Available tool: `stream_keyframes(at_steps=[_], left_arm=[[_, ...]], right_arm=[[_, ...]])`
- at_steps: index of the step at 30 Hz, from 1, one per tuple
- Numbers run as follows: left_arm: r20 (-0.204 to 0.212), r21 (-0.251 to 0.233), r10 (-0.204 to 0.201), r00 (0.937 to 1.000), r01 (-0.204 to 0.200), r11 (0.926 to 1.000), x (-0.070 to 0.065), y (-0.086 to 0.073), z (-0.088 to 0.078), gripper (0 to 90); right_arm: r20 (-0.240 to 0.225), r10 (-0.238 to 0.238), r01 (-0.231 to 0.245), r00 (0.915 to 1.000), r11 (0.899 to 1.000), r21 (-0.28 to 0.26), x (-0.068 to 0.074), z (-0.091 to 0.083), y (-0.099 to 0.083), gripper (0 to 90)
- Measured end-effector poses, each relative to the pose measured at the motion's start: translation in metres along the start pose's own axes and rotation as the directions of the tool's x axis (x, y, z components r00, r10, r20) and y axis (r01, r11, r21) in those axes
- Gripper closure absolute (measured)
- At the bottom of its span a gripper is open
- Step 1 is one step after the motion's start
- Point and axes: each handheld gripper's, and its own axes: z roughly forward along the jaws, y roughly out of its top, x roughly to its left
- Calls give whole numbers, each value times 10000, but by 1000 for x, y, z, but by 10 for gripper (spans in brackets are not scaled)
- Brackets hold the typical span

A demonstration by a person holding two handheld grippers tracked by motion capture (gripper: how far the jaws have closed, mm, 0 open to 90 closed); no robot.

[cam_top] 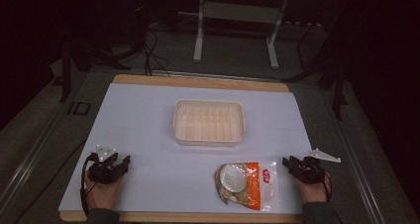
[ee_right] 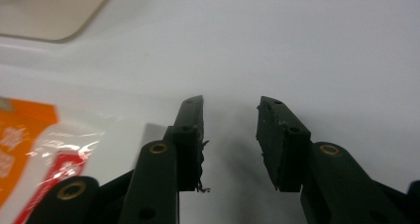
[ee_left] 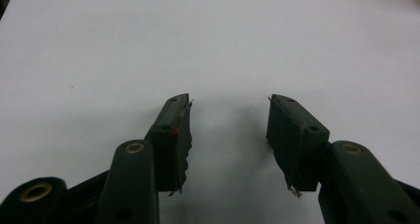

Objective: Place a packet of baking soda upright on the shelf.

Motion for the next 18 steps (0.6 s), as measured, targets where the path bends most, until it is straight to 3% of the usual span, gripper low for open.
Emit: stream_keyframes(at_steps=[8, 18], left_arm=[[219, -220, 366, 9991, -361, 9991, -2, -1, -2, 548], [184, -353, 172, 9997, -166, 9992, -1, -2, -3, 547]], right_arm=[[-150, -399, 398, 9991, 9992, -36, 5, -10, 5, 598], [-844, -738, 761, 9937, 9968, 237, 12, -19, 2, 549]])
